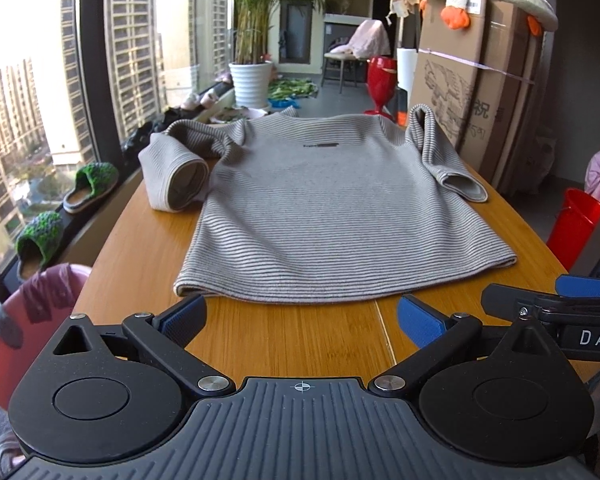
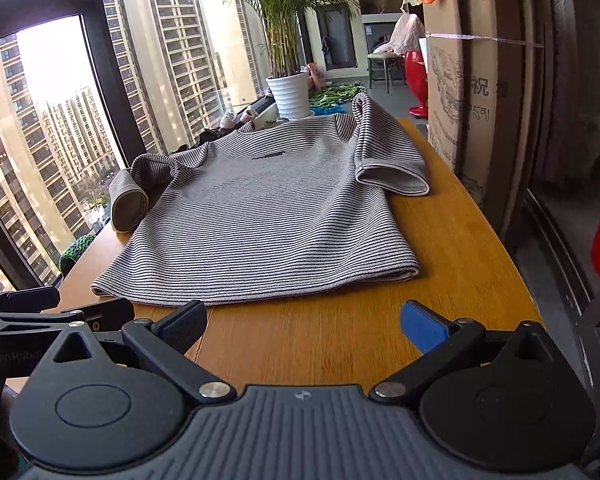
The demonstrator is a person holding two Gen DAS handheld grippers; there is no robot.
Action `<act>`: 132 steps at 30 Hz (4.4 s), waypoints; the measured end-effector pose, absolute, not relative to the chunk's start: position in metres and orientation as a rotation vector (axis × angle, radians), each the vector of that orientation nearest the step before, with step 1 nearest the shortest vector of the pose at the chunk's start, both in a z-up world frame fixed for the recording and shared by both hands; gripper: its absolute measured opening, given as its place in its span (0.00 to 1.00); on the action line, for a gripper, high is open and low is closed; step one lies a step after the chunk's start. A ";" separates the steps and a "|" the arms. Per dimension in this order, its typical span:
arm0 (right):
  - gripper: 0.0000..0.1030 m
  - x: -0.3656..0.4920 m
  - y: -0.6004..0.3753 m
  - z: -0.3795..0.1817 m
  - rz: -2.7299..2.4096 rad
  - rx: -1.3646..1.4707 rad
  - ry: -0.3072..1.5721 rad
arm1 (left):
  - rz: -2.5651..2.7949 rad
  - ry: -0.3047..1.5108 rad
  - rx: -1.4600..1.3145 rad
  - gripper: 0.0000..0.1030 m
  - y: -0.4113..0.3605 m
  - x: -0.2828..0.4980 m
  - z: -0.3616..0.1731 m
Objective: Fold clothes
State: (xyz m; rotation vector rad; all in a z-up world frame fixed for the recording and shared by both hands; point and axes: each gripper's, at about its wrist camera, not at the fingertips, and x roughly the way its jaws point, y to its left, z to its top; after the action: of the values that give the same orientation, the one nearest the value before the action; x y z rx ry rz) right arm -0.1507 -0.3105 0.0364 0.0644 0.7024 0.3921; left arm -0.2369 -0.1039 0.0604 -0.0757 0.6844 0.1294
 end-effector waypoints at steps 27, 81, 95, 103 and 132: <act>1.00 -0.149 -0.307 0.031 0.398 0.051 0.742 | 0.131 0.722 -0.095 1.00 -0.103 -0.235 0.052; 1.00 -0.148 -0.303 0.027 0.382 -0.001 0.716 | 0.125 0.729 -0.087 1.00 -0.103 -0.235 0.050; 1.00 -0.146 -0.303 0.026 0.384 0.001 0.722 | 0.123 0.731 -0.085 1.00 -0.103 -0.233 0.049; 1.00 -0.142 -0.303 0.024 0.381 0.004 0.733 | 0.109 0.746 -0.093 1.00 -0.101 -0.228 0.046; 1.00 0.050 -0.263 -0.004 0.512 0.192 0.740 | -0.080 0.728 -0.288 1.00 -0.022 -0.036 0.008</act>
State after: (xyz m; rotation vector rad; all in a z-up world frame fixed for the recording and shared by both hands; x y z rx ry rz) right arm 0.0496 -0.2634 -0.0040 0.1922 0.7403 0.5122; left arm -0.0358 -0.0215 0.0082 -0.2881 0.7277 -0.0803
